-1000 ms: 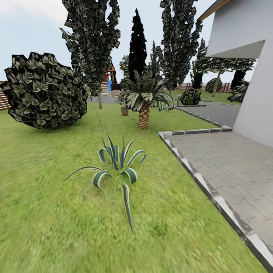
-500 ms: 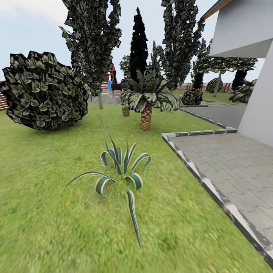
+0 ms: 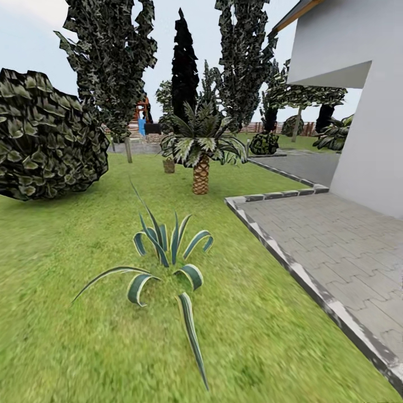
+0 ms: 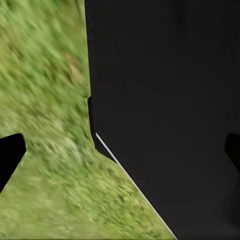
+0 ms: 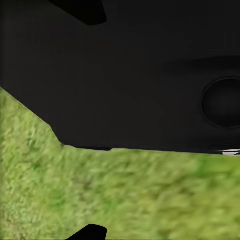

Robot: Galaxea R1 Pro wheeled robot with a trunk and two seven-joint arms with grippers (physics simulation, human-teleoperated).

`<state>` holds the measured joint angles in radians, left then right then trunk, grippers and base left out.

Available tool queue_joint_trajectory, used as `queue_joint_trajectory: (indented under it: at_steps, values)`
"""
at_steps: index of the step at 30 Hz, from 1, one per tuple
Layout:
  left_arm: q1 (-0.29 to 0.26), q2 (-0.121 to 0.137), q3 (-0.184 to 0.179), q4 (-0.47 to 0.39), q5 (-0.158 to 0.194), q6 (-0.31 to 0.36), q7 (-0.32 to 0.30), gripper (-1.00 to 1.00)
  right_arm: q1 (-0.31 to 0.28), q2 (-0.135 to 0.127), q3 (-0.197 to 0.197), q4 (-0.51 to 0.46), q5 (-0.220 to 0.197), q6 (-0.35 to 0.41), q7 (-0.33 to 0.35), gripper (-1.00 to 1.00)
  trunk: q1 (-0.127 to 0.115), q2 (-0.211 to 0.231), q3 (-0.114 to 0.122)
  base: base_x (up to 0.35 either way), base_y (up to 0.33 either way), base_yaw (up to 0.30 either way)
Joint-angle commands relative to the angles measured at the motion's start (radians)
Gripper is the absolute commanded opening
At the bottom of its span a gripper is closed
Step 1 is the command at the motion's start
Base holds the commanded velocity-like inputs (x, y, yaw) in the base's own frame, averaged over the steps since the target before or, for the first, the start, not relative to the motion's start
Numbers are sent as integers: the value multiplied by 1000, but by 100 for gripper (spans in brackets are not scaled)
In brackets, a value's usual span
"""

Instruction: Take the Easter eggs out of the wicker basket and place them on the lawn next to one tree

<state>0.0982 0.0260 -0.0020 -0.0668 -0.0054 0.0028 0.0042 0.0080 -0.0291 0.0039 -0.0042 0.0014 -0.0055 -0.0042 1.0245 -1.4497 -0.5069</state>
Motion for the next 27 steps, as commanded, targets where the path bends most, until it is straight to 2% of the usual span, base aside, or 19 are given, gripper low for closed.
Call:
queue_joint_trajectory:
  at_steps: [1,21,27]
  values:
    - [1,0,-1,-2,-1,0,0,100,0,0,-1,0,0,0,0,100,1,0,-1,234,257,-102]
    - [1,0,0,-1,-1,0,0,100,0,0,-1,0,0,1,0,100,1,0,-1,152,299,-10]
    - [1,0,0,-1,-1,0,0,100,0,0,1,0,-1,-1,0,100,1,0,-4,132,306,-198]
